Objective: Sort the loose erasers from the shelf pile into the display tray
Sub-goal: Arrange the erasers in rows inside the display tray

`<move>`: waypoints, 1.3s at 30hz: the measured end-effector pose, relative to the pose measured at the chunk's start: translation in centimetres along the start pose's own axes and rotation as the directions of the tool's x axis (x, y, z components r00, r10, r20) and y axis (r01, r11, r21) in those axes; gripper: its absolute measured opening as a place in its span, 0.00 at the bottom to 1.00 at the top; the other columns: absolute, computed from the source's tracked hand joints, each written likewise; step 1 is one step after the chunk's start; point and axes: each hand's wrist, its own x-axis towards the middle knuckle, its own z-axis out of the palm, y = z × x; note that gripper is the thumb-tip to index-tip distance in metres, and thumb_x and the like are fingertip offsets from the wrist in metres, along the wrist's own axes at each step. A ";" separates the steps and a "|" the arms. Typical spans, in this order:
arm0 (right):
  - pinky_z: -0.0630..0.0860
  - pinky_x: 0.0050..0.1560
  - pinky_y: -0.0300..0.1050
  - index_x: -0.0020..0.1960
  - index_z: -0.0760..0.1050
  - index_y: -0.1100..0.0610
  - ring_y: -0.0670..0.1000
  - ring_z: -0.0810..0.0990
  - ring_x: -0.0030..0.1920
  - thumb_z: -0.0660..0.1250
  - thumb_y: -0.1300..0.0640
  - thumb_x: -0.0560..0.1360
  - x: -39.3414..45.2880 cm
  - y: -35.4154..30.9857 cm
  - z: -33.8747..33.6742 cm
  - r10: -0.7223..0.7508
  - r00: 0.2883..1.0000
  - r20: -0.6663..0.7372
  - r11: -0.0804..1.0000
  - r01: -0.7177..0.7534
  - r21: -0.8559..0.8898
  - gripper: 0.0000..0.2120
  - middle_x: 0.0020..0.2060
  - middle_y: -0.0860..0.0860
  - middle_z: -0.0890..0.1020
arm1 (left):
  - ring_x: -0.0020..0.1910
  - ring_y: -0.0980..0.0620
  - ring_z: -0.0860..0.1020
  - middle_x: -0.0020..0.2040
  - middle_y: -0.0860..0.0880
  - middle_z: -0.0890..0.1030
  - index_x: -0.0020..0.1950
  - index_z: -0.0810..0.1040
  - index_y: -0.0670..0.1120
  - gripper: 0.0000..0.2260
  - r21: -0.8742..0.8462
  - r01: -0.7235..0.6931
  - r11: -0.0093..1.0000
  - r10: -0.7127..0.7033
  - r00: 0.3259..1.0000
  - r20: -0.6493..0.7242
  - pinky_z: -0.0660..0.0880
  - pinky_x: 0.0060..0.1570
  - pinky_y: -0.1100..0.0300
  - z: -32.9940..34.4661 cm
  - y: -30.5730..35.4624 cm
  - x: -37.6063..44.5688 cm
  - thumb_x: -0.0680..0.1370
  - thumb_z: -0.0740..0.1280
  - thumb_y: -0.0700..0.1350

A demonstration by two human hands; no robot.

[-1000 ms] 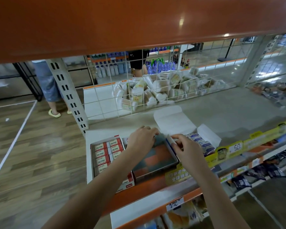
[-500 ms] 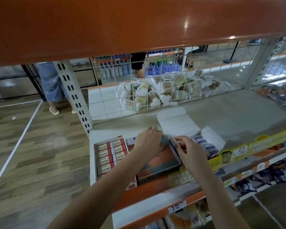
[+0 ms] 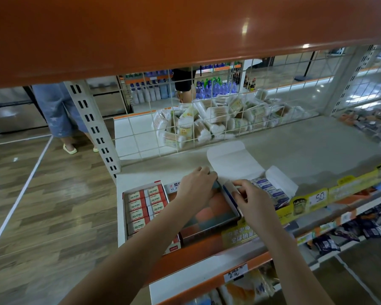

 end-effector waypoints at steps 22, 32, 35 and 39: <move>0.74 0.47 0.43 0.60 0.75 0.54 0.50 0.79 0.47 0.63 0.51 0.78 4.2 0.5 -5.4 -0.049 0.979 0.197 0.960 0.101 -0.262 0.13 0.51 0.51 0.81 | 0.59 0.48 0.72 0.59 0.49 0.76 0.63 0.75 0.49 0.16 0.078 -0.074 0.994 0.071 0.997 0.042 0.74 0.51 0.54 -3.2 2.1 4.2 0.80 0.57 0.54; 0.69 0.59 0.49 0.67 0.68 0.55 0.57 0.70 0.63 0.62 0.52 0.77 8.5 13.6 -18.6 0.053 0.993 0.109 0.830 0.017 -0.558 0.19 0.60 0.57 0.72 | 0.61 0.46 0.70 0.61 0.47 0.74 0.66 0.72 0.49 0.19 0.025 -0.269 0.963 0.267 0.962 0.063 0.70 0.56 0.53 -1.7 18.1 15.2 0.79 0.59 0.57; 0.67 0.62 0.50 0.68 0.66 0.55 0.58 0.68 0.65 0.62 0.52 0.77 9.3 19.0 -22.9 0.123 0.987 0.105 0.808 -0.038 -0.587 0.21 0.64 0.57 0.69 | 0.62 0.46 0.70 0.62 0.47 0.74 0.66 0.71 0.49 0.19 -0.022 -0.279 0.960 0.279 0.959 0.044 0.69 0.58 0.52 -0.3 24.1 19.1 0.78 0.60 0.57; 0.70 0.60 0.51 0.70 0.65 0.55 0.57 0.68 0.65 0.61 0.53 0.78 10.0 25.8 -28.1 0.189 0.980 0.062 0.796 -0.116 -0.594 0.21 0.66 0.55 0.67 | 0.64 0.45 0.68 0.63 0.46 0.72 0.67 0.70 0.49 0.20 -0.049 -0.289 0.956 0.292 0.954 0.063 0.68 0.59 0.52 1.4 31.5 23.9 0.78 0.60 0.56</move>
